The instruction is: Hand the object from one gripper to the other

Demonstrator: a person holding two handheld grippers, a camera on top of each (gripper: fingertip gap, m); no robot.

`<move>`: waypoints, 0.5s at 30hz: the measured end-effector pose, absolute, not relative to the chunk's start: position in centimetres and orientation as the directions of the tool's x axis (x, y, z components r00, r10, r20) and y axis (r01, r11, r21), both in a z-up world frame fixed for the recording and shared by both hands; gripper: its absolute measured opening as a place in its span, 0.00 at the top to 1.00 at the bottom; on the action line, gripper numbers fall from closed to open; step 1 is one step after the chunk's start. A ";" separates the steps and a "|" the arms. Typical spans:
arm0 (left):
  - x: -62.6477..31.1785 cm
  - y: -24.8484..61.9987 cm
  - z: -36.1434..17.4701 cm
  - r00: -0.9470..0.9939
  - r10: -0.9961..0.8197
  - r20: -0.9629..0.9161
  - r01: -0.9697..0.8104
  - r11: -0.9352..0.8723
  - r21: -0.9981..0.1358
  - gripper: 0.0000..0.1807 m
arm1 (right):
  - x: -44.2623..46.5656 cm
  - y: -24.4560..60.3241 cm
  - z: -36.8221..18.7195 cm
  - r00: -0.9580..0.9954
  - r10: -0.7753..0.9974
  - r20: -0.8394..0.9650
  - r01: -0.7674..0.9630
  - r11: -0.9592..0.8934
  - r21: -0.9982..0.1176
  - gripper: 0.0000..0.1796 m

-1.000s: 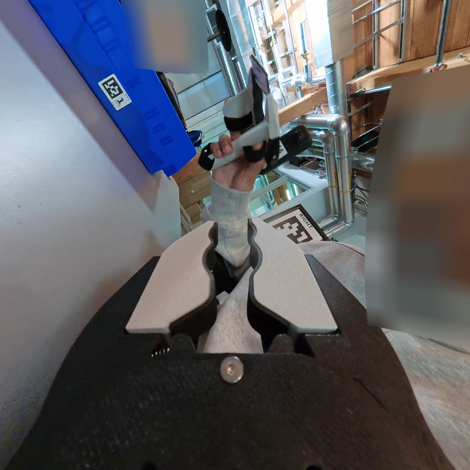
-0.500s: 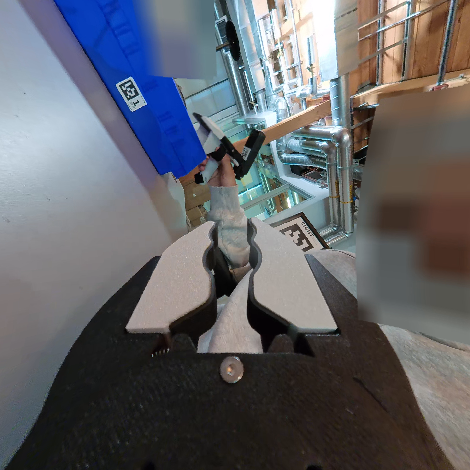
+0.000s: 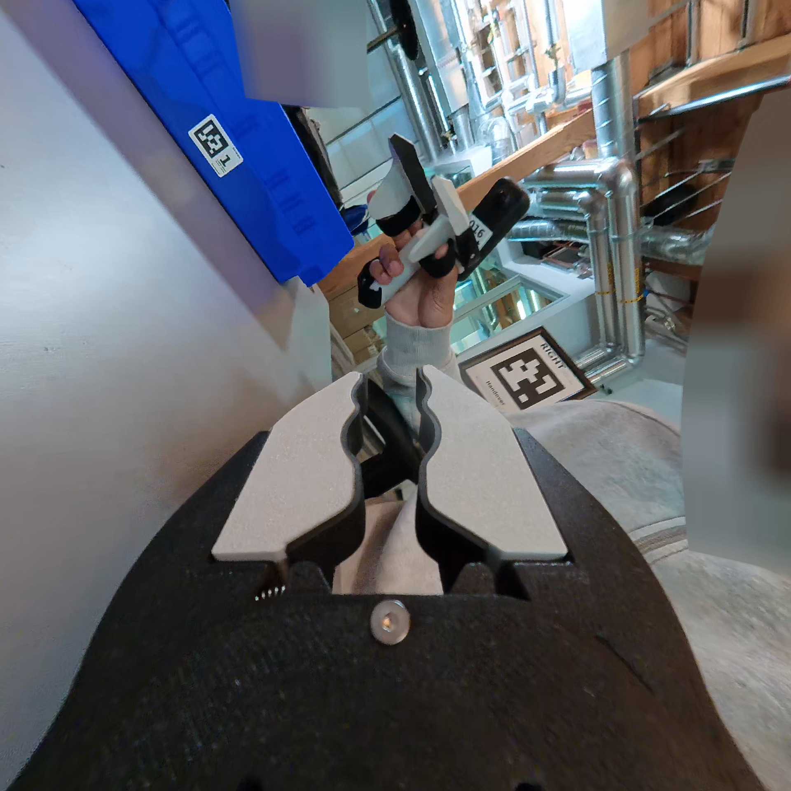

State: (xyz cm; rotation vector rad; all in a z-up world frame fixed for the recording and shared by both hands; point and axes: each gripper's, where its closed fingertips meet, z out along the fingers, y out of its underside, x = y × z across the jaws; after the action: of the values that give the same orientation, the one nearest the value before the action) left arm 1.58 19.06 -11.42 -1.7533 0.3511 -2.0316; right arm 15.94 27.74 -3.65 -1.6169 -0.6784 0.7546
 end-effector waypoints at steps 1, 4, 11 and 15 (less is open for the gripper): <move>1.6 19.0 -11.6 -0.089 -0.495 0.864 0.144 -0.865 -0.481 0.89 | 14.0 27.1 -4.5 0.585 0.805 -0.100 0.058 -0.165 -0.985 0.71; 1.8 18.8 -12.8 0.005 -0.567 0.824 0.088 -0.821 -0.565 0.88 | 9.6 25.2 -7.3 0.486 0.872 -0.061 0.171 -0.163 -0.972 0.71; 2.1 18.2 -13.4 0.076 -0.638 0.766 0.034 -0.767 -0.641 0.88 | 4.6 21.9 -12.0 0.368 0.916 -0.159 0.244 -0.260 -0.934 0.71; 2.2 18.2 -13.8 0.103 -0.644 0.758 0.015 -0.761 -0.649 0.87 | 2.9 20.5 -13.6 0.311 0.904 -0.293 0.209 -0.366 -0.907 0.73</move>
State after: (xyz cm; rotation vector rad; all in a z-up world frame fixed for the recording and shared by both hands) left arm 2.19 18.18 -13.82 -1.8807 0.6127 -1.7064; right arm 2.85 20.47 -13.63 -1.7789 -1.0000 1.0962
